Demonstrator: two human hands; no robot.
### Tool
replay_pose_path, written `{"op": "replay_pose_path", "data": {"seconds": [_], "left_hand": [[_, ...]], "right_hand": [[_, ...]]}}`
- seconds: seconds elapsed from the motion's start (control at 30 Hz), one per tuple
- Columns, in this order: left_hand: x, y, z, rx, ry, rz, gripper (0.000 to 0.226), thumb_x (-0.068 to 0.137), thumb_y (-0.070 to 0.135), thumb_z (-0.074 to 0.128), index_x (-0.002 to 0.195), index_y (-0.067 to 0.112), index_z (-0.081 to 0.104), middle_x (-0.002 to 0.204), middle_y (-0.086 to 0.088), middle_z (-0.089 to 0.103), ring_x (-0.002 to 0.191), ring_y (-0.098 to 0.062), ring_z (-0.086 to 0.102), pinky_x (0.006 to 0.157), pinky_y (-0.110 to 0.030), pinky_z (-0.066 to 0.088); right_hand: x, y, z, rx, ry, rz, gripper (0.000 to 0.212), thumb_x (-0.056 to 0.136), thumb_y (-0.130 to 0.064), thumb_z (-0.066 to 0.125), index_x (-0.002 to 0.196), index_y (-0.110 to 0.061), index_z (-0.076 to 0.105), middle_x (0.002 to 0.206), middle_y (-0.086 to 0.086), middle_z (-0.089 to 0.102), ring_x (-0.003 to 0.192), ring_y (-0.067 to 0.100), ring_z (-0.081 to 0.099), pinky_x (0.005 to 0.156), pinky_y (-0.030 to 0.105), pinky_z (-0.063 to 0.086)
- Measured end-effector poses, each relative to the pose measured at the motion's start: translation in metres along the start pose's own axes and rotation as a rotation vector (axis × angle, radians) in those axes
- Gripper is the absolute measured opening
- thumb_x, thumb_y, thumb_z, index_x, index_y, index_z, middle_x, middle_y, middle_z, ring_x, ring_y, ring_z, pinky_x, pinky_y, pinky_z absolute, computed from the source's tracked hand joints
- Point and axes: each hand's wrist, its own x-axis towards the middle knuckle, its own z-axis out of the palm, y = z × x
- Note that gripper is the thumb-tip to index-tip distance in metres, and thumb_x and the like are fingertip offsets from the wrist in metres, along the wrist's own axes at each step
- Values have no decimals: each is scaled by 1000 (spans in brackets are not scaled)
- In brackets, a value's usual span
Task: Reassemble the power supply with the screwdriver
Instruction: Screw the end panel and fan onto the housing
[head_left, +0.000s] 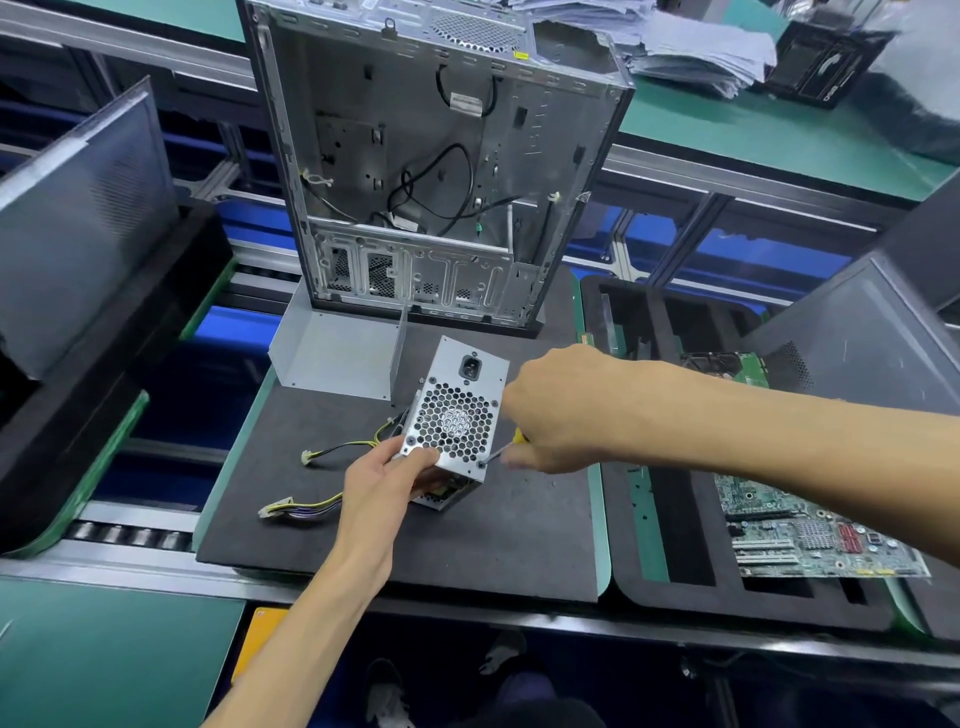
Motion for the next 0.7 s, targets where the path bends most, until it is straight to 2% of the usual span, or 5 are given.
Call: {"op": "replay_pose_path", "data": {"seconds": [0.2,0.33,0.47,0.6,0.7], "left_hand": [[1,0,0,-3,-5,3,15,87,13,69,99,12,77,102,-9,78,94,-23,74,102,-47,53],[0,1,1,-6,-9,4,24,76,23,71,97,12,77,98,-10,79,90,-22,74,104,-50,52],[0,1,2,12,-14,-2,28,76,25,71,100,11,77,99,-9,79,93,-24,74,106,-51,50],[1,1,0,10,-2,1,21,79,21,69,96,13,78,99,-10,79,93,-25,74,106,-53,49],[1,1,0,8,0,-6,23,77,24,70,96,15,79,100,-8,79,95,-26,74,106,-52,50]], "right_hand": [[-3,3,-7,63,60,-21,7,94,-12,54,89,-8,52,72,2,41,56,16,39,46,29,28],[-3,3,-15,29,88,-22,31,94,-11,52,68,-13,36,69,1,37,55,16,36,48,27,27],[1,-1,-16,-30,-15,9,27,95,-14,58,70,-13,46,71,2,45,56,16,39,54,29,38],[9,2,-14,167,-218,16,25,102,-20,51,108,-8,72,89,9,69,59,21,47,50,23,34],[11,10,-10,344,-329,63,32,100,-18,45,90,-3,72,73,16,65,68,25,44,55,25,34]]}}
